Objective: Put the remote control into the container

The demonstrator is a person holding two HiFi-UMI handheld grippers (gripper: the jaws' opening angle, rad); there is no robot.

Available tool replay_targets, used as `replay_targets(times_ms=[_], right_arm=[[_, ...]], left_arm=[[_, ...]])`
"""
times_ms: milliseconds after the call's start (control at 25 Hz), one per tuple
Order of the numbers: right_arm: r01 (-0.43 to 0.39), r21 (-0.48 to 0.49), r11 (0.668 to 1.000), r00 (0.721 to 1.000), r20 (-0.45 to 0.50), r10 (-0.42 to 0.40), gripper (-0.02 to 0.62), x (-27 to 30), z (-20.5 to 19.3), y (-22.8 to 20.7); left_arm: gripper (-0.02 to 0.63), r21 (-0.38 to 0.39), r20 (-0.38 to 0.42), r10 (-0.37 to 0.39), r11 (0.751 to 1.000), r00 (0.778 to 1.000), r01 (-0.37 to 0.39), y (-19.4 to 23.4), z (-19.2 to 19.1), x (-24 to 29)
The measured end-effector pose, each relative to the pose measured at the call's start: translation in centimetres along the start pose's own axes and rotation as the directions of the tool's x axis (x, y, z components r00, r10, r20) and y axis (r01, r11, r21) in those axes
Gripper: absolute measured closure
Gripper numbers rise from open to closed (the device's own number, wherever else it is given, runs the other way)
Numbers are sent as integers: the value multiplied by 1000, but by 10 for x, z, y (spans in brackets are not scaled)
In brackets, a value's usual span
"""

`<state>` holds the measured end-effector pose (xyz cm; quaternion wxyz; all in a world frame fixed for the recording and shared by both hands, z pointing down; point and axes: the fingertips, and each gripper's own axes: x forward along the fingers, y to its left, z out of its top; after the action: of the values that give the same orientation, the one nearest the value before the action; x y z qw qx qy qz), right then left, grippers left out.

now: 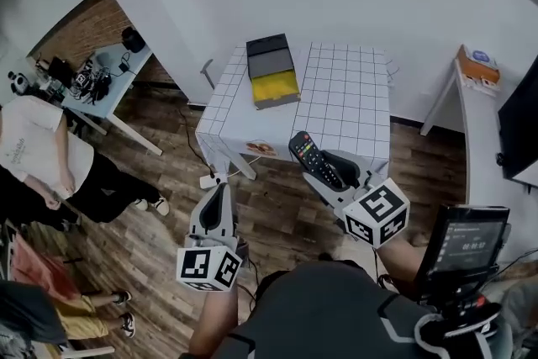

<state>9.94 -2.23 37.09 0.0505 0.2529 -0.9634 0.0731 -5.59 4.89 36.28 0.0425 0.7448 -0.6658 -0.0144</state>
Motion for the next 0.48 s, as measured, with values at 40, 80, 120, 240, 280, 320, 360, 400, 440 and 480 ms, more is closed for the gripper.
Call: replay_targets(times_ms=[40, 80, 120, 240, 280, 320, 360, 400, 440, 480], right_arm=[[-8, 0, 1000, 1000, -2, 8, 380, 4, 7, -11], [-14, -2, 1000, 1000, -2, 14, 382, 8, 11, -17], [-18, -4, 1000, 1000, 0, 18, 381, 11, 12, -19], [-25, 7, 1000, 1000, 9, 25, 382, 20, 11, -22], [-25, 11, 1000, 1000, 11, 25, 382, 26, 11, -25], [-25, 14, 1000, 1000, 12, 25, 380, 32, 11, -27], [-27, 17, 1000, 1000, 9, 26, 381, 39, 11, -29], [-27, 18, 999, 1000, 5, 27, 381, 45, 11, -32], [-26, 19, 999, 1000, -1, 26, 381, 52, 10, -34], [-22, 20, 1000, 1000, -5, 22, 380, 59, 10, -36]], left_arm=[[597, 0, -3, 7, 1000, 1000, -7, -2, 5, 12], [597, 3, -8, 12, 1000, 1000, -12, -4, 8, 18], [597, 7, -14, 14, 1000, 1000, -14, -4, 7, 21], [597, 11, -25, 14, 1000, 1000, -14, 0, 1, 25], [597, 12, -24, 16, 1000, 1000, -16, 3, 1, 29], [597, 12, -21, 19, 1000, 1000, -18, 8, 2, 34], [597, 10, -19, 21, 1000, 1000, -21, 13, 3, 38], [597, 8, -19, 22, 1000, 1000, -22, 18, 2, 42], [597, 6, -21, 21, 1000, 1000, -21, 23, 1, 47], [597, 5, -23, 18, 1000, 1000, -17, 28, 0, 53]])
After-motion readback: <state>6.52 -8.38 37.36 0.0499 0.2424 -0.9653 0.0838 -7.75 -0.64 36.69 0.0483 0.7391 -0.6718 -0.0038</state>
